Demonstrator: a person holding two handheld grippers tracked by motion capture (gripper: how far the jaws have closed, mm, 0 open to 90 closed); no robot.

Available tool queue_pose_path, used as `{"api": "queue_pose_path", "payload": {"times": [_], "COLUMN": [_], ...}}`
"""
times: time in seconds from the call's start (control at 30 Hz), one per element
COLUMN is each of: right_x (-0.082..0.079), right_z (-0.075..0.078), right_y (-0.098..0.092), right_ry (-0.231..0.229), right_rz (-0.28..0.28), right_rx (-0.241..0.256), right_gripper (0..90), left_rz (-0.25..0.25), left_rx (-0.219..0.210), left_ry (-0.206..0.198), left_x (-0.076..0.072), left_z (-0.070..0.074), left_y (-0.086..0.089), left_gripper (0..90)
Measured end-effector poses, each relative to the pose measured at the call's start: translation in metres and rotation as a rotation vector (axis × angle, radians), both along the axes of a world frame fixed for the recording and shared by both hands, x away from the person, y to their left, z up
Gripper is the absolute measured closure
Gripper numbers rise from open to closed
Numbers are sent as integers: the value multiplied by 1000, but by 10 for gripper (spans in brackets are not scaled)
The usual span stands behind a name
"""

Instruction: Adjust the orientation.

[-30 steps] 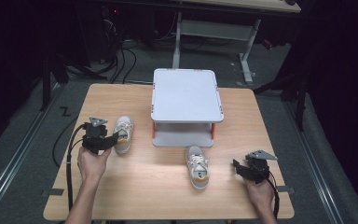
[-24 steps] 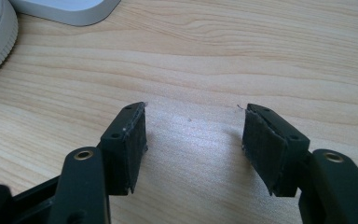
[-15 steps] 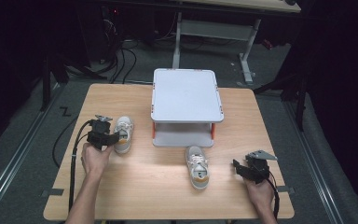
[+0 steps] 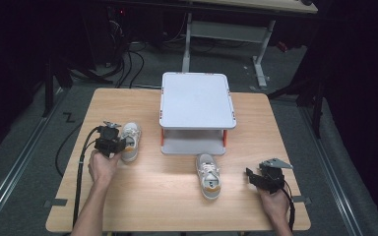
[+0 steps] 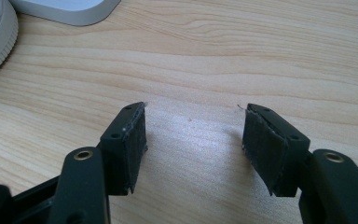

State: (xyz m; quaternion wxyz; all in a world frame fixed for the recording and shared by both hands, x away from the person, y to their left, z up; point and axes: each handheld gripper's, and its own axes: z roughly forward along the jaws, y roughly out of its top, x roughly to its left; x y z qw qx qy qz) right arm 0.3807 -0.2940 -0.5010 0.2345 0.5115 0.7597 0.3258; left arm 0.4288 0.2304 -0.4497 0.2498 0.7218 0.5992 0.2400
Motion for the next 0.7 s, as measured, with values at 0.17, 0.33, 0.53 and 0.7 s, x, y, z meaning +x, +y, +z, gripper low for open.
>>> {"api": "queue_pose_path", "payload": {"times": [0.17,0.33,0.53,0.7], "right_x": [0,0,0,0], "right_z": [0,0,0,0], "right_y": [0,0,0,0], "right_ry": [0,0,0,0], "right_rz": [0,0,0,0], "right_rx": [0,0,0,0], "right_gripper": [395,396,395,395], "left_rz": [-20,-18,-32,-67], "left_rx": [81,98,95,98], "left_ry": [-17,-29,-45,-64], "left_x": [-2,-3,-7,-17], "left_z": [-1,-1,3,10], "left_y": [-3,-4,-4,-12], "left_gripper": [798,827,850,852]}}
